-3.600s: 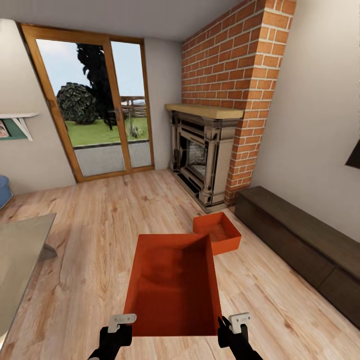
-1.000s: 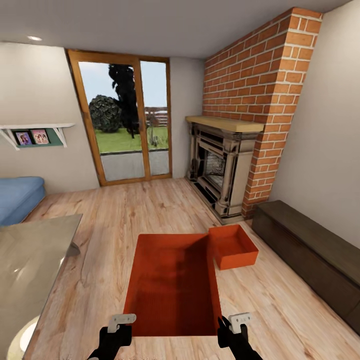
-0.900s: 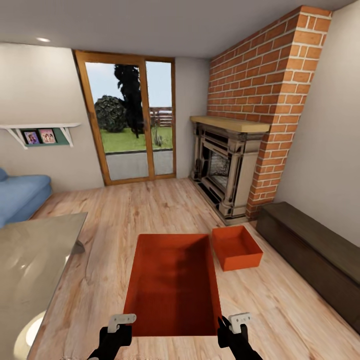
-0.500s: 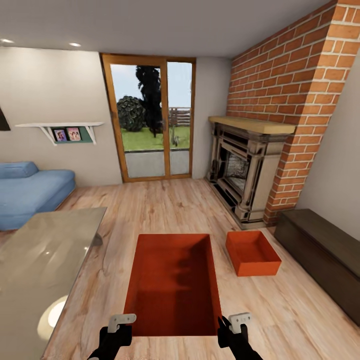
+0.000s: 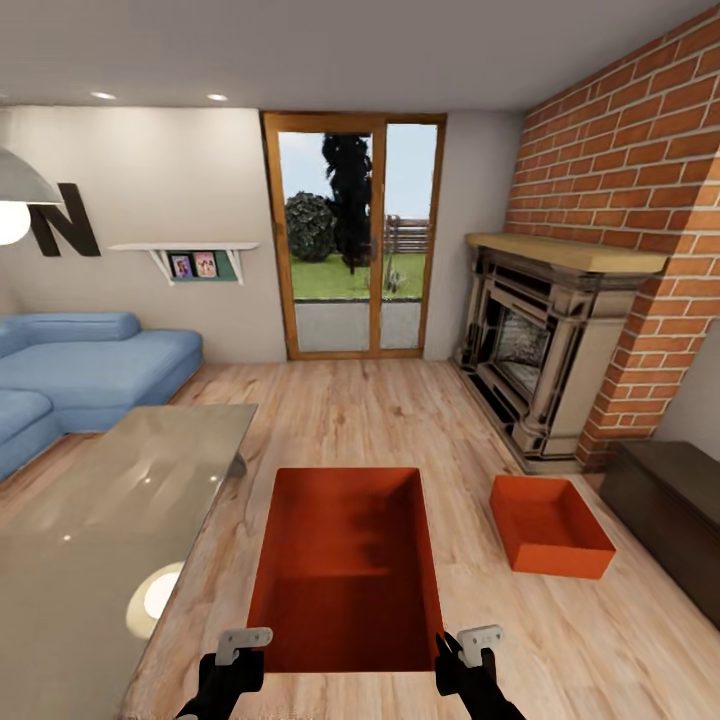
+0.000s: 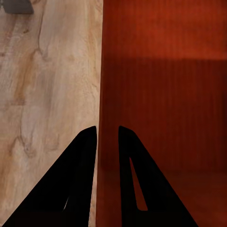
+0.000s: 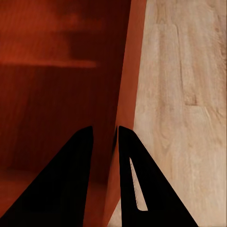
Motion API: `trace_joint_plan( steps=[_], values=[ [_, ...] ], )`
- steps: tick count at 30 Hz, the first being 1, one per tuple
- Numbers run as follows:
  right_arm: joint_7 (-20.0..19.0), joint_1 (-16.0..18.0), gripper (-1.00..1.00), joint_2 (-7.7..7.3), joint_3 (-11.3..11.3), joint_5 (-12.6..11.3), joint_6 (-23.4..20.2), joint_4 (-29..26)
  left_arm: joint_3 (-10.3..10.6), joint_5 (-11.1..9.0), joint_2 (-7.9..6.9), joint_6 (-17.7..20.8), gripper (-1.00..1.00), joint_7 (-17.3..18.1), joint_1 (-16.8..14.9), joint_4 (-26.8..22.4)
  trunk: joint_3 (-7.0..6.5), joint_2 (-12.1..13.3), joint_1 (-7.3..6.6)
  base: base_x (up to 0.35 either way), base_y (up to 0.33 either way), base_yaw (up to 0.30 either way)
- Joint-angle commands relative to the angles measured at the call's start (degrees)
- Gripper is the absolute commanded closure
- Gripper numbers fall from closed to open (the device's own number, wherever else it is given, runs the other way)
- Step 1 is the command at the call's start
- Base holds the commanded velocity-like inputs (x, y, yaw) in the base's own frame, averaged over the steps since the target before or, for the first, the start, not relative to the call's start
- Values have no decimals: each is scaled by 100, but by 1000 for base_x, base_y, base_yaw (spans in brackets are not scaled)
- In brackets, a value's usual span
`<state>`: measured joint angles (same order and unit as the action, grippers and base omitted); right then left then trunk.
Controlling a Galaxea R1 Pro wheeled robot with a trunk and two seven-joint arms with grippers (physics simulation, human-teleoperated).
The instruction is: Move the two storage containers from the living room to the garage. In the garage, place one container on the floor and stack the other container on top of it (either order is fine).
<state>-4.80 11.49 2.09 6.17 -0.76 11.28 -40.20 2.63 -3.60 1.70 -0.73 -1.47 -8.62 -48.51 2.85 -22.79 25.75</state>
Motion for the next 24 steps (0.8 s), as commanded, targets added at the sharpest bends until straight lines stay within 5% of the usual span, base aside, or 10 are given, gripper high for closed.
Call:
trace_joint_plan(
  steps=[1,24],
  values=[
    [-39,3,100,-7,16,-11,15,12,1,-9,-39,-6,100,-54,-8,-9,13,-13,3,0,0,289],
    [-39,3,100,-7,16,-11,15,12,1,0,-47,-6,100,-64,-8,-9,13,-13,3,0,0,289]
  ],
)
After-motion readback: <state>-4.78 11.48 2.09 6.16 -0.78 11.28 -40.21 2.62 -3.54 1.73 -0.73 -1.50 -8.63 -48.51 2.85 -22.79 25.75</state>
